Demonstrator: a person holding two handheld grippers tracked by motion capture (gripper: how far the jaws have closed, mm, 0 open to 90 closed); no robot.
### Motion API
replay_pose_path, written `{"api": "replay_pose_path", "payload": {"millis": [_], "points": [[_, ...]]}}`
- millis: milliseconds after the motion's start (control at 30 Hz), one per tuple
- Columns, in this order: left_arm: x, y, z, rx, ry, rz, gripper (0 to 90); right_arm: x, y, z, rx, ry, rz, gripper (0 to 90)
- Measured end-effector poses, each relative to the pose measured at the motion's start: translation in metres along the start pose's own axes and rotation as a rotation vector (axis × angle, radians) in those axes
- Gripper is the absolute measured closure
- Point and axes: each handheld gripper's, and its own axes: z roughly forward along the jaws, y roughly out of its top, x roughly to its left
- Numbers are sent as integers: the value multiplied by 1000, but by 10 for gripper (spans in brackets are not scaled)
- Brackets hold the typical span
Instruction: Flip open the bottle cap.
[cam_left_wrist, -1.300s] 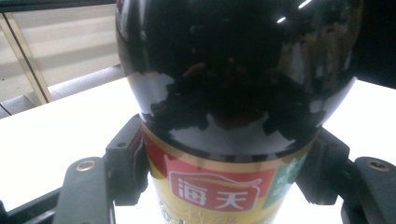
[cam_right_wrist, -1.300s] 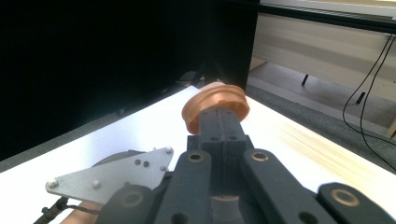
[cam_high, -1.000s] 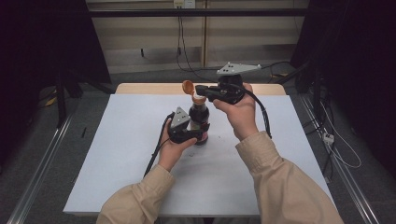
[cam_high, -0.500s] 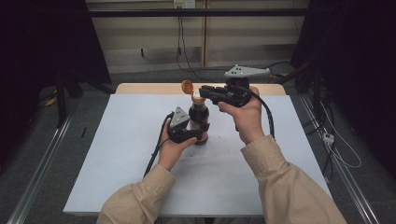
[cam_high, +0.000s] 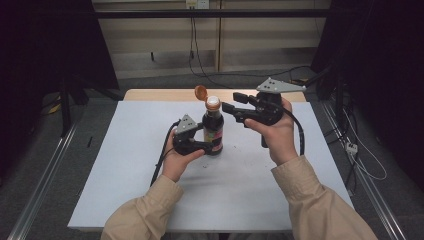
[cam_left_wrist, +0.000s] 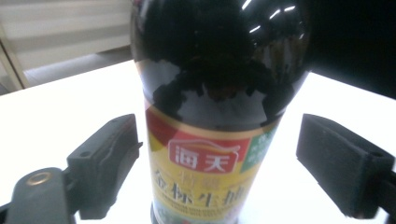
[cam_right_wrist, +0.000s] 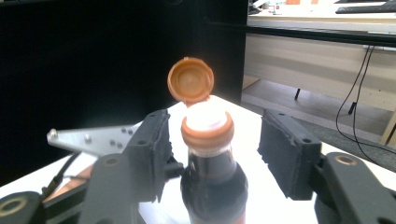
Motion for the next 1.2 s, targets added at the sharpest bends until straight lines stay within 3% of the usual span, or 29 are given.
{"api": "replay_pose_path", "payload": {"millis": [67,167,333,500,733,1200], "points": [[1,1,-5,7,-9,11,101,-1,-5,-4,3,-3,-8,414],[2,2,-12,3,-60,-11,99,-2,-15,-9,2,11,-3,400],[-1,2,-24,38,-31,54,54,-3,-31,-15,4,22,-7,375],[5,-4,-38,12,-47,33,44,-2,-45,-18,14,32,-13,357],[8,-7,-55,-9,-50,50,34,-1,-58,-22,12,36,-21,340],[10,-13,-77,-3,-55,40,33,-7,-88,-38,36,20,-38,317]]}}
